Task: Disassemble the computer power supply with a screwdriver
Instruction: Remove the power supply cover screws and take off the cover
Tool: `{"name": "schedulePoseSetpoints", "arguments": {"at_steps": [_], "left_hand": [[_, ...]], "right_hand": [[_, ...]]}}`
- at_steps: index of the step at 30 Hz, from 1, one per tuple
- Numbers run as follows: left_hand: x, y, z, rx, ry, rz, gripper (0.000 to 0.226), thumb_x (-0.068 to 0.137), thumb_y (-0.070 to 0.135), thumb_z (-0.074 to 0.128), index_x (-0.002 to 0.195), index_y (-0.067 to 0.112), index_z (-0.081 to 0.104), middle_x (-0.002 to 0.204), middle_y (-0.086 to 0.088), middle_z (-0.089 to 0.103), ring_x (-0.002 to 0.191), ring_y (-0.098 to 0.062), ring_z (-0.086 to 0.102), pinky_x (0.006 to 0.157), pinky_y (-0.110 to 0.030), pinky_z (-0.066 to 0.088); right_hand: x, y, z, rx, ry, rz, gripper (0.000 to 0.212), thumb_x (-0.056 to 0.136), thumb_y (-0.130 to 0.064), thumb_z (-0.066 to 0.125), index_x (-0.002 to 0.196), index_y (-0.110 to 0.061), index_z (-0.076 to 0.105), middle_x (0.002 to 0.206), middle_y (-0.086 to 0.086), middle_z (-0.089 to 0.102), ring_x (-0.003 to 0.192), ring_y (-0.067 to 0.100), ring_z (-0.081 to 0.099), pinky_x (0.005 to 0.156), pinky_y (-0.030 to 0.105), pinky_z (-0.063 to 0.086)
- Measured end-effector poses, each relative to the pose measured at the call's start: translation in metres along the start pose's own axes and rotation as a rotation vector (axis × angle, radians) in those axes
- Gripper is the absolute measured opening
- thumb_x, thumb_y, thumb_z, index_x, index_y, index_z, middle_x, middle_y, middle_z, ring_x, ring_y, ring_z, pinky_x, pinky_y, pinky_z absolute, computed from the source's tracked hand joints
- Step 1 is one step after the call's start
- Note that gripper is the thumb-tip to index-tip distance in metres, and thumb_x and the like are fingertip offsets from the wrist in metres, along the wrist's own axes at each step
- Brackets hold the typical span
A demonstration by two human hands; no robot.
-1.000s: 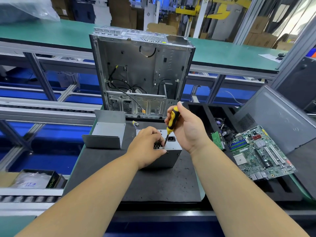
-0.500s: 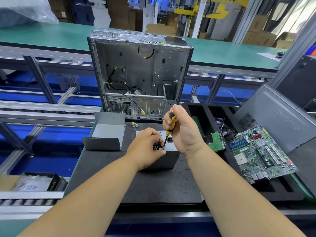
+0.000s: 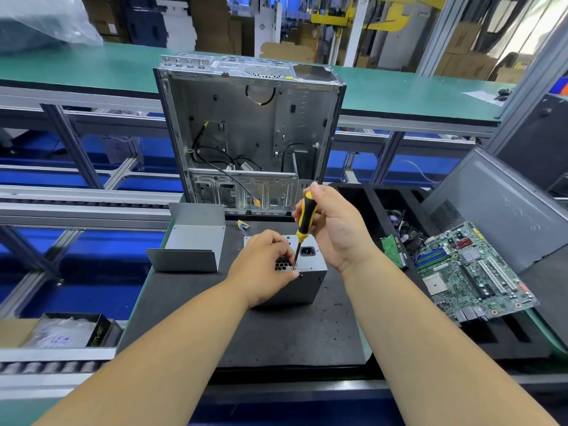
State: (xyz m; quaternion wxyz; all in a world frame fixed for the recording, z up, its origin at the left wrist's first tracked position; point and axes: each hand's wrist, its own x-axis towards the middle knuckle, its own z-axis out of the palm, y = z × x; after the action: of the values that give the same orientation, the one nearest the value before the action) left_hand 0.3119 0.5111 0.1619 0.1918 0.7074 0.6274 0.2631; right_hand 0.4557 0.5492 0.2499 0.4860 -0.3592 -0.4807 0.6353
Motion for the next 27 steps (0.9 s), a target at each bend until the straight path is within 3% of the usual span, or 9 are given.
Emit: {"name": "schedulePoseSetpoints", "arguments": {"at_steps": [7, 12, 15, 17, 21, 27], "left_hand": [[0.001, 0.002, -0.001, 0.002, -0.003, 0.006, 0.019, 0.082, 0.043, 0.074, 0.081, 0.039, 0.055, 0.114, 0.022, 0.044, 0.112, -0.004, 0.036, 0.092, -0.027, 0.040], [0.000, 0.002, -0.002, -0.012, -0.003, 0.007, 0.019, 0.081, 0.041, 0.074, 0.080, 0.039, 0.056, 0.112, 0.022, 0.044, 0.110, -0.004, 0.036, 0.094, -0.029, 0.041], [0.000, 0.002, -0.002, -0.022, 0.001, 0.009, 0.018, 0.081, 0.039, 0.075, 0.082, 0.038, 0.057, 0.112, 0.021, 0.044, 0.110, -0.005, 0.036, 0.094, -0.028, 0.041], [0.000, 0.001, -0.001, -0.024, 0.004, 0.011, 0.018, 0.081, 0.039, 0.075, 0.082, 0.038, 0.057, 0.112, 0.022, 0.044, 0.110, -0.005, 0.037, 0.093, -0.027, 0.040], [-0.001, 0.000, -0.001, -0.023, 0.011, 0.019, 0.020, 0.081, 0.039, 0.075, 0.081, 0.038, 0.055, 0.111, 0.022, 0.044, 0.110, -0.005, 0.037, 0.091, -0.026, 0.038], [0.000, -0.001, 0.000, 0.004, 0.014, 0.023, 0.018, 0.081, 0.040, 0.075, 0.082, 0.038, 0.056, 0.111, 0.021, 0.043, 0.111, -0.005, 0.037, 0.090, -0.024, 0.036]], "right_hand": [[0.000, 0.000, 0.005, 0.002, -0.037, 0.000, 0.028, 0.105, -0.024, 0.046, 0.087, -0.010, 0.063, 0.072, 0.004, 0.063, 0.072, 0.019, 0.060, 0.080, 0.038, 0.048], [0.001, 0.003, 0.010, 0.129, -0.042, 0.033, 0.043, 0.109, -0.033, 0.032, 0.085, -0.008, 0.059, 0.065, 0.002, 0.051, 0.060, 0.012, 0.045, 0.063, 0.024, 0.043], [0.000, 0.007, 0.008, 0.176, -0.072, 0.005, 0.048, 0.108, -0.039, 0.029, 0.081, -0.008, 0.055, 0.061, 0.003, 0.040, 0.057, 0.014, 0.036, 0.059, 0.025, 0.034], [-0.002, 0.008, 0.007, 0.164, -0.109, -0.013, 0.041, 0.106, -0.038, 0.032, 0.081, -0.011, 0.051, 0.062, 0.003, 0.039, 0.058, 0.015, 0.033, 0.061, 0.028, 0.030], [-0.005, 0.009, 0.001, 0.061, -0.127, -0.055, 0.025, 0.102, -0.029, 0.045, 0.084, -0.012, 0.048, 0.072, 0.002, 0.053, 0.065, 0.017, 0.044, 0.067, 0.028, 0.038], [-0.003, 0.003, -0.002, -0.048, -0.059, -0.042, 0.030, 0.104, -0.027, 0.047, 0.087, -0.013, 0.067, 0.081, 0.000, 0.065, 0.075, 0.016, 0.061, 0.074, 0.030, 0.052]]}}
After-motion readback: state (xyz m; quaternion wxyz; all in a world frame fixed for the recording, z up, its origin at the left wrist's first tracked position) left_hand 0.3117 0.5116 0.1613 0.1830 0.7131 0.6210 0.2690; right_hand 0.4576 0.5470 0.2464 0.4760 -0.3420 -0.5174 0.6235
